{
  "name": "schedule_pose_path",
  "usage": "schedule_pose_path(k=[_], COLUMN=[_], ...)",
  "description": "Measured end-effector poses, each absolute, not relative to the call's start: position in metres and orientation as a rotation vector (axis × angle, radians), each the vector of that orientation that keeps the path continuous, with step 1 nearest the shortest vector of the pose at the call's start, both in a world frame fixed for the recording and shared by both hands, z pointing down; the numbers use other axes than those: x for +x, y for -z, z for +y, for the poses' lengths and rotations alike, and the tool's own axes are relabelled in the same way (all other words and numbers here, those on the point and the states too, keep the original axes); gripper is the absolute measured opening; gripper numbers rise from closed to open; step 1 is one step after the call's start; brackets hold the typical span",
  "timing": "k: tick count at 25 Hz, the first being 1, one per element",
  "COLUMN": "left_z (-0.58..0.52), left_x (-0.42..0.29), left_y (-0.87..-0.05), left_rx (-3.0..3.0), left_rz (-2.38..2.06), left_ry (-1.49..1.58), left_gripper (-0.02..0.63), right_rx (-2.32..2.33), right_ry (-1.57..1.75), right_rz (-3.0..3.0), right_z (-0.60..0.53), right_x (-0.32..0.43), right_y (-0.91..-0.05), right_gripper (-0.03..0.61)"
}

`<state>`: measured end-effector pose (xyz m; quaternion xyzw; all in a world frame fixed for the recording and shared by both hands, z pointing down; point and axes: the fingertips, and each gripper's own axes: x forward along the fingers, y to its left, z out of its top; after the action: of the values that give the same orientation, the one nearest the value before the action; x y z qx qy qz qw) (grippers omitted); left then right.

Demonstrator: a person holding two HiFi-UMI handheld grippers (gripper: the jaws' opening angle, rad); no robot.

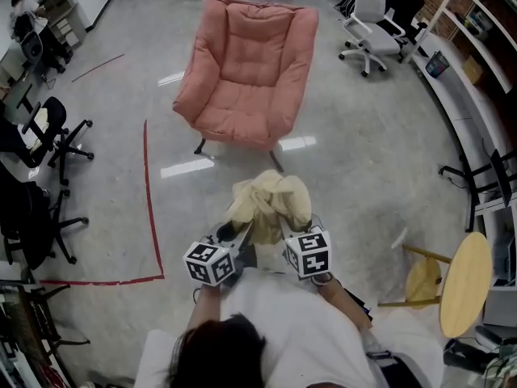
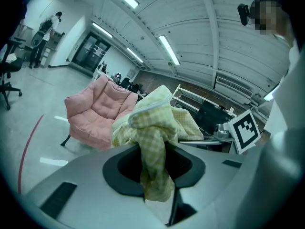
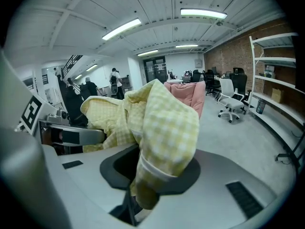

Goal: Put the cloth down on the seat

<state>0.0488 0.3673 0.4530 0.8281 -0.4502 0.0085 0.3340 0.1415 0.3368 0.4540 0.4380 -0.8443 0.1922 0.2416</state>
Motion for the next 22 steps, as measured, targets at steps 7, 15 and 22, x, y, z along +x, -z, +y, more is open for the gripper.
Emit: schedule_pose_path(k=[7,15,22], left_z=[0.289,0.207,0.161], left_x=[0.009,-0.034,-0.064], left_y=[-0.452,-0.445,-0.444], left_rx=[2.165,2.18,2.215], left_rz=[-1.129,-1.074,-1.028], left_ry=[-0.031,-0.015,-0.042], left_gripper=[0.12,0.12,0.12], right_rx=[1.229,1.278,1.286], right_ry=[-0.55,-0.605,-0.629], right_rz=[-2.277,-2.262,-2.252], right_z=[0.262,0.184,0.141], right_x=[0.102,0.059,0.029], right_y=[-0.453,-0.45,-0.452], right_gripper=[0.106,0.106,0.106])
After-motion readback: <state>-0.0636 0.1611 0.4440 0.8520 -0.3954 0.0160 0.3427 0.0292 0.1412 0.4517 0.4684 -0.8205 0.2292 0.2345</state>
